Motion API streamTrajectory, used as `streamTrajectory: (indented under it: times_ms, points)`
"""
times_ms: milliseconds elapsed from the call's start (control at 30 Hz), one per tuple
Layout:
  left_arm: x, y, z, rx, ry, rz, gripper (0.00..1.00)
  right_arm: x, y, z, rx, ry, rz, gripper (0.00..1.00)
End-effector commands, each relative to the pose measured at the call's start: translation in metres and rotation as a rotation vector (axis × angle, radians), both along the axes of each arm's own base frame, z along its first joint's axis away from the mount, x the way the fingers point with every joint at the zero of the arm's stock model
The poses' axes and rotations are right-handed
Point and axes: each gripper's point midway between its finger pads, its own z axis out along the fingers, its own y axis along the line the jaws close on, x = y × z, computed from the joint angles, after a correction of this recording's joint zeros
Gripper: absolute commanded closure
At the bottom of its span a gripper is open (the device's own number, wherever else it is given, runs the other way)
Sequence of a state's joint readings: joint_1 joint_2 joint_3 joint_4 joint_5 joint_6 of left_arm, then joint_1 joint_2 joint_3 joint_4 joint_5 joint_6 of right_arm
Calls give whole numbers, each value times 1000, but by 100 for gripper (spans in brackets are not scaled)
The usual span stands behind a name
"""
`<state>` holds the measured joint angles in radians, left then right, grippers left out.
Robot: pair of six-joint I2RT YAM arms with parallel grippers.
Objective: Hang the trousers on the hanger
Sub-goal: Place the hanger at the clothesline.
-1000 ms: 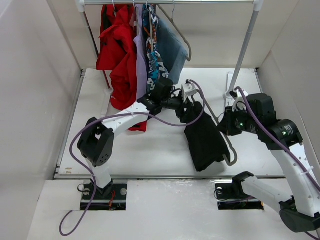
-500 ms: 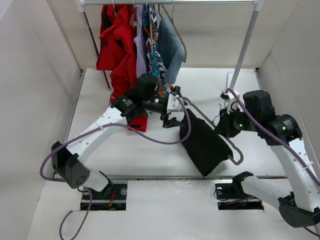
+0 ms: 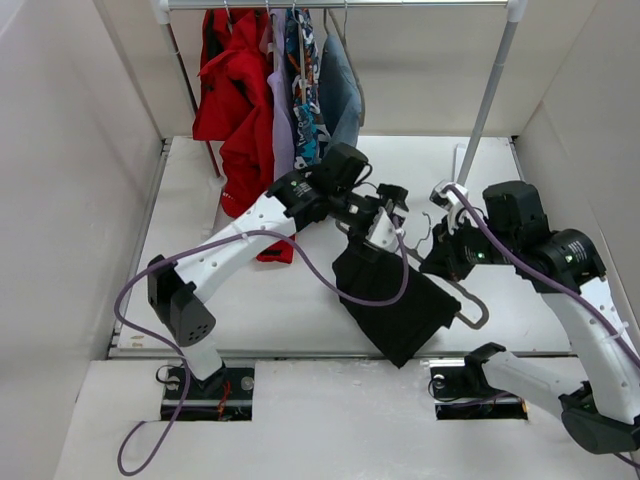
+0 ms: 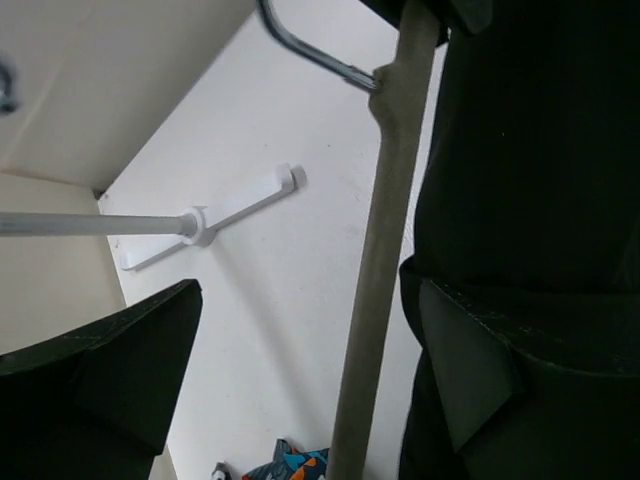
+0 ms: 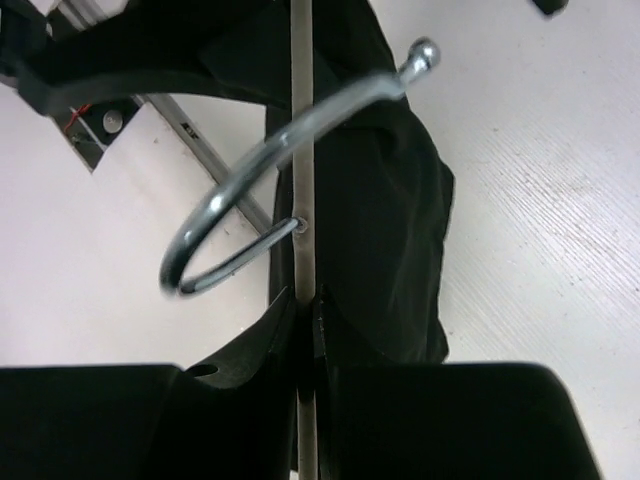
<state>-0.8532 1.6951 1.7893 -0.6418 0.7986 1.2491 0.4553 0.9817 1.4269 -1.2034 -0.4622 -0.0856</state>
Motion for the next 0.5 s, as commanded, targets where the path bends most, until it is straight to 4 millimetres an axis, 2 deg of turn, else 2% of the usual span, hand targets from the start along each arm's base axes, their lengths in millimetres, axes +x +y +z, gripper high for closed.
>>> streamTrajectory:
  times_ms: [0, 100, 133, 200, 267, 300, 467]
  points:
    - [-7, 3, -1, 11, -65, -3, 13, 2, 15, 35, 104, -140, 57, 100]
    - [-7, 5, -6, 26, -47, 12, 31, 5, 17, 39, 118, -151, 52, 100]
    - [-6, 4, -11, 36, -30, 18, 55, 5, 17, 39, 118, -151, 52, 100]
    - [-8, 3, -6, 25, -9, 25, 81, 7, 18, 42, 130, -162, 47, 100]
    - [-6, -1, -1, 4, 11, 47, 100, 9, 19, 40, 130, -161, 47, 100]
    - [-7, 0, 3, -8, 12, 52, 100, 12, 21, 34, 127, -156, 47, 100]
    - [-14, 1, 15, -63, -1, 30, 100, 14, 23, 30, 154, -159, 16, 100]
